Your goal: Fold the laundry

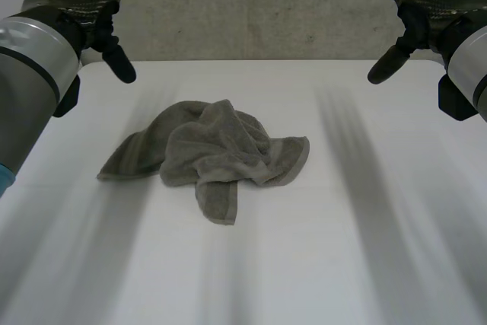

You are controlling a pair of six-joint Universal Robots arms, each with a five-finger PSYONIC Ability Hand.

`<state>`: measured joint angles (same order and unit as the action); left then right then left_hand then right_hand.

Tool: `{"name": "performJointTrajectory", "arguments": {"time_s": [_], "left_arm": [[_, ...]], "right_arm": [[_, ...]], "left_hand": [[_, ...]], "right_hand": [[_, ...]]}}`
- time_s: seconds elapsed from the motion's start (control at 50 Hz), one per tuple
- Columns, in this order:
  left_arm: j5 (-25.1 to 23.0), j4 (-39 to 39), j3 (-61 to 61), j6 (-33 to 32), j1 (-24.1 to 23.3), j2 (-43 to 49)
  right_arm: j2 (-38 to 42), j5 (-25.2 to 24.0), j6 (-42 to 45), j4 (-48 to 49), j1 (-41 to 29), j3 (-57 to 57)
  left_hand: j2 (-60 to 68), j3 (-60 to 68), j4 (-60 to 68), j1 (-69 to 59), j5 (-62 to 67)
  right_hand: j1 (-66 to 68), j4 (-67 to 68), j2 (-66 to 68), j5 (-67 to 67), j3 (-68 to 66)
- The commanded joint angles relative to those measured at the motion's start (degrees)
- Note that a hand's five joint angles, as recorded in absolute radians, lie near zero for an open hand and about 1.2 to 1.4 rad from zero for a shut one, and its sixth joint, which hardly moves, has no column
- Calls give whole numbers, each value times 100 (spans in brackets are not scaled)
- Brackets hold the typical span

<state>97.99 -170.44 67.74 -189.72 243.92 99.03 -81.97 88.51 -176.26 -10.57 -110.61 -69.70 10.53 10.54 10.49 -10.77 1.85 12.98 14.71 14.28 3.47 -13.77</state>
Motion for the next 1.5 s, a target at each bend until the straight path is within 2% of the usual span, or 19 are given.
{"name": "performJointTrajectory", "arguments": {"time_s": [0.02,0.22,0.28,0.32,0.38,0.42,0.46,0.48,0.52,0.54,0.62,0.74,0.86,0.96,1.02,1.06,1.2,1.28,1.5], "left_arm": [[-8,20,-15,5,164,2],[-34,11,55,14,199,2],[-69,20,186,-4,252,2],[-96,11,319,-13,296,2],[-183,-77,652,-39,454,20],[-289,-165,811,-39,613,28],[-656,-366,1126,-39,1024,72],[-658,-367,1127,-39,1026,72],[-1130,-594,1398,-48,1463,151],[-1133,-595,1400,-48,1465,152],[-1773,-876,1619,-65,1851,528],[-2055,-947,1707,-66,2185,1143],[-2064,-947,1742,-74,2221,1531],[-2073,-1035,1980,-180,2221,1672],[-2073,-1263,2173,-531,2221,1681],[-2064,-1665,2418,-1021,2221,1681],[-2056,-2632,2753,-1690,2212,1768],[-2064,-3046,2779,-1744,2212,1909],[-2064,-3126,2569,-1753,2212,2278]], "right_arm": [[14,-18,48,46,13,-52],[199,-273,233,46,-58,-167],[339,-633,690,11,-207,-325],[479,-1044,1328,46,-618,-535],[577,-1205,1656,46,-875,-624],[769,-1354,2304,63,-1234,-755],[892,-1406,2585,81,-1340,-782],[1050,-1424,2806,116,-1419,-791],[1199,-1424,2973,186,-1498,-773],[1357,-1424,3079,282,-1638,-738],[1621,-1424,3194,528,-1876,-712],[2236,-1433,3203,1038,-2113,-650],[2755,-1346,3116,1101,-2395,-553],[2835,-1284,2906,1101,-2527,-711],[2818,-1179,2520,1127,-2527,-825],[2809,-1126,2283,1136,-2527,-869],[2853,-1038,1410,1206,-2492,-905],[2940,-1038,1086,1373,-2475,-887],[3257,-722,691,1452,-2466,-545]], "left_hand": [[136,136,141,-113,4],[52,52,57,-28,-80],[69,69,74,-45,-63],[52,52,57,-28,-80],[69,69,74,-45,-63],[69,69,74,-45,-63],[86,85,90,-62,-46],[86,85,90,-62,-46],[103,102,107,-79,-29],[103,102,107,-79,-29],[170,169,174,-146,38],[254,253,258,-230,122],[557,556,561,-533,425],[759,758,763,-735,627],[843,842,847,-819,711],[860,859,864,-836,728],[860,859,864,-836,728],[927,926,931,-903,795],[1028,1027,1032,-1004,896]], "right_hand": [[-298,-471,-428,-347,377],[-298,-471,-428,-347,377],[-298,-471,-428,-347,377],[-298,-471,-428,-347,377],[-298,-471,-428,-347,377],[-298,-471,-428,-347,377],[-298,-471,-428,-347,377],[-298,-471,-428,-347,377],[-298,-471,-428,-347,377],[-298,-471,-428,-347,377],[-298,-471,-428,-347,377],[515,342,385,467,-436],[1776,1603,1646,1727,-1696],[2651,2478,2521,2603,-2572],[2923,2750,2793,2874,-2843],[2940,2767,2810,2891,-2860],[2704,2532,2575,2656,-2625],[1833,1661,1704,1785,-1754],[722,549,592,673,-642]]}}
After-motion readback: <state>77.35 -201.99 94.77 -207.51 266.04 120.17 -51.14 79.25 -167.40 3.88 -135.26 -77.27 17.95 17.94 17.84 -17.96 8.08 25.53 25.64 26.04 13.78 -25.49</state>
